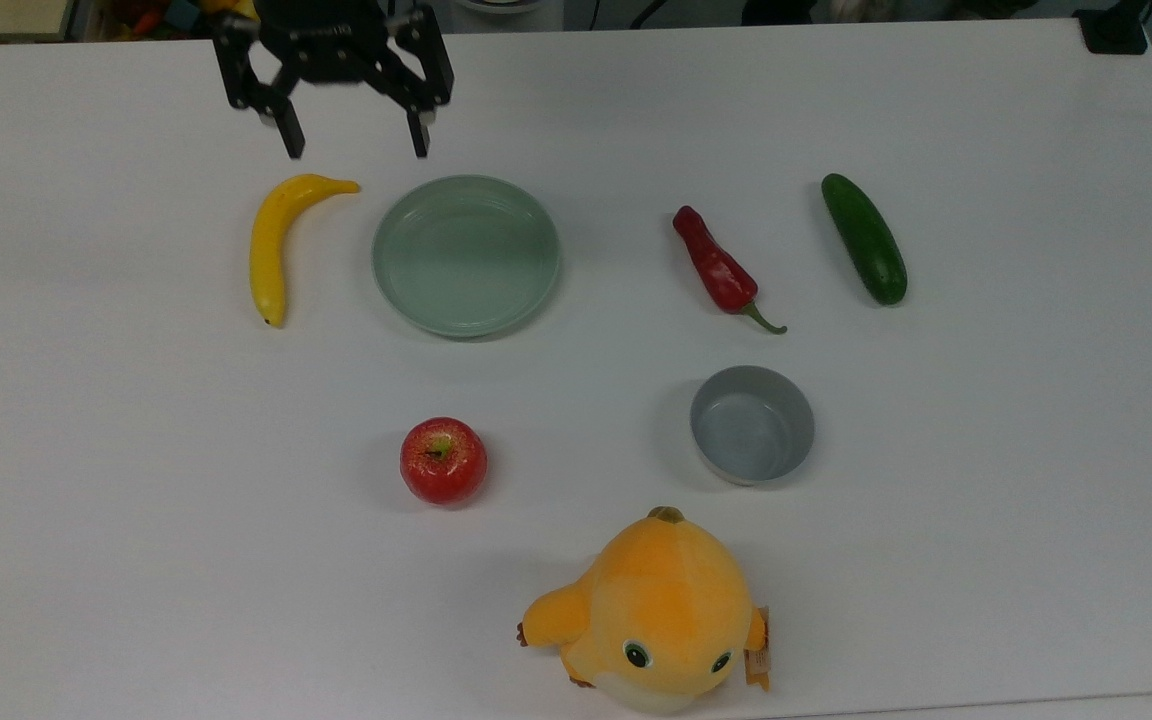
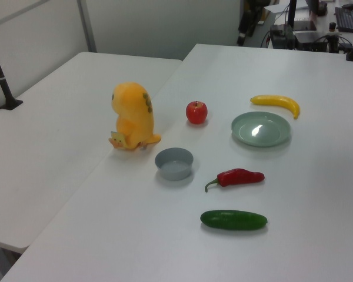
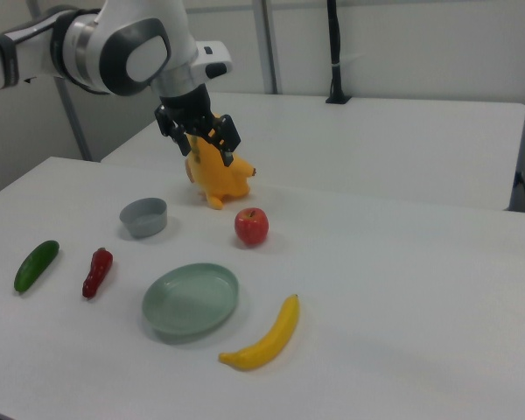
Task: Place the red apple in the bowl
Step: 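Move the open gripper over the red apple and lower it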
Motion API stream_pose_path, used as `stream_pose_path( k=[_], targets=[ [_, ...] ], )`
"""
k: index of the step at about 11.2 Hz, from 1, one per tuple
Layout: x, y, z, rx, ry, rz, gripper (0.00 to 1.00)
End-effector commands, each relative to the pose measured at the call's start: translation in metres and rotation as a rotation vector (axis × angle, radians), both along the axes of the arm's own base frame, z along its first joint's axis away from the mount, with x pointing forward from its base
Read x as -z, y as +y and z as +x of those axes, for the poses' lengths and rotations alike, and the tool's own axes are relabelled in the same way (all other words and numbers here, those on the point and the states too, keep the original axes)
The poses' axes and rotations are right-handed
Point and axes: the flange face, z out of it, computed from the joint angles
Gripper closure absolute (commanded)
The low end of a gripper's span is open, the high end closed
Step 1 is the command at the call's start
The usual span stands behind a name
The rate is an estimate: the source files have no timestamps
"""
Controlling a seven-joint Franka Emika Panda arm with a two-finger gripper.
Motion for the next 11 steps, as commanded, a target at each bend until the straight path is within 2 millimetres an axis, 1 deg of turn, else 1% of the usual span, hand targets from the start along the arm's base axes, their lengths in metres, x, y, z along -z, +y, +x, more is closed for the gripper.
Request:
stream_pose_path(
  k=[1, 3, 4, 5, 7, 8, 11],
  targets=[
    [0.023, 0.014, 0.022, 0.033, -0.023, 0.036, 0.0],
    [0.042, 0.019, 0.038, 0.031, -0.055, 0.034, 0.0],
    [0.06, 0.018, 0.048, 0.021, -0.055, 0.02, 0.0],
    [0.075, 0.022, 0.062, 0.014, -0.065, -0.001, 0.0],
    [0.096, 0.021, 0.077, 0.041, -0.111, -0.004, 0.0],
    [0.111, 0.02, 0.085, 0.057, -0.136, 0.001, 0.0],
    [0.152, 0.029, 0.104, 0.038, -0.2, -0.032, 0.0]
  ],
)
